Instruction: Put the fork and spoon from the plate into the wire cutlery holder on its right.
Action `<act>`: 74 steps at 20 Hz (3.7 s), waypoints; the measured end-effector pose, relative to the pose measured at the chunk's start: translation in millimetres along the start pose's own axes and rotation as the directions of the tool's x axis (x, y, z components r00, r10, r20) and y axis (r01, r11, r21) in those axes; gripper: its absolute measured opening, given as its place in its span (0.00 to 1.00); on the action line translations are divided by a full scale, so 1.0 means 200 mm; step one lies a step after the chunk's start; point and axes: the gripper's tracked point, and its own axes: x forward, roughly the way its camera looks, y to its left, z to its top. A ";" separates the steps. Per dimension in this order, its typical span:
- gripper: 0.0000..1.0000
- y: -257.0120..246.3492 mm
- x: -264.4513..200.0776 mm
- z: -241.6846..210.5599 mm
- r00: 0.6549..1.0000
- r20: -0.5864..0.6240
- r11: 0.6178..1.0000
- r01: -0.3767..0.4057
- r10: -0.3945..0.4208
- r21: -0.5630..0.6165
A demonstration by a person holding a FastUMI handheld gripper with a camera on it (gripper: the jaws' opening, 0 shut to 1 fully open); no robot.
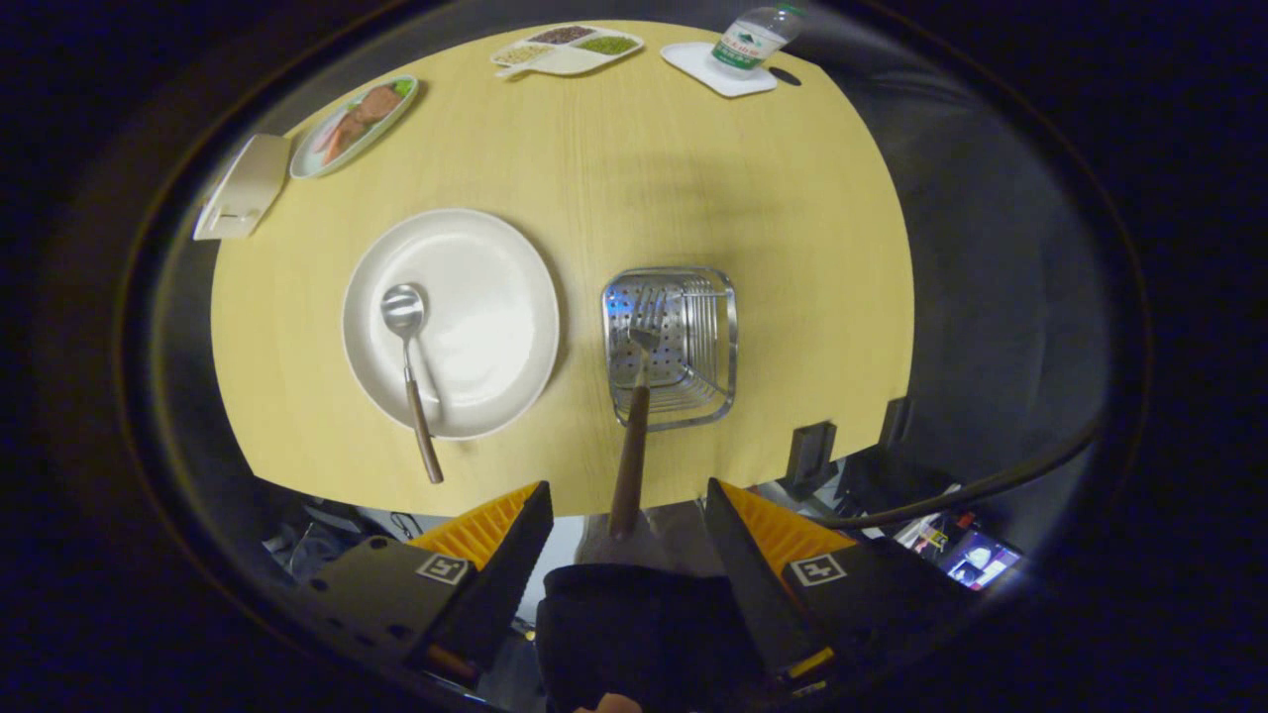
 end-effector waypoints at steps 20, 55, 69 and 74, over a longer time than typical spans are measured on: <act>0.99 0.79 0.12 -0.08 0.991 0.048 0.992 -0.128 0.128 -0.003; 0.12 0.92 0.46 -0.13 0.990 -0.026 0.989 -0.136 0.137 0.051; 0.07 0.84 0.16 -0.11 0.986 0.059 0.977 -0.164 0.157 0.134; 0.07 0.75 -0.06 -0.09 0.980 0.094 0.964 -0.191 0.176 0.183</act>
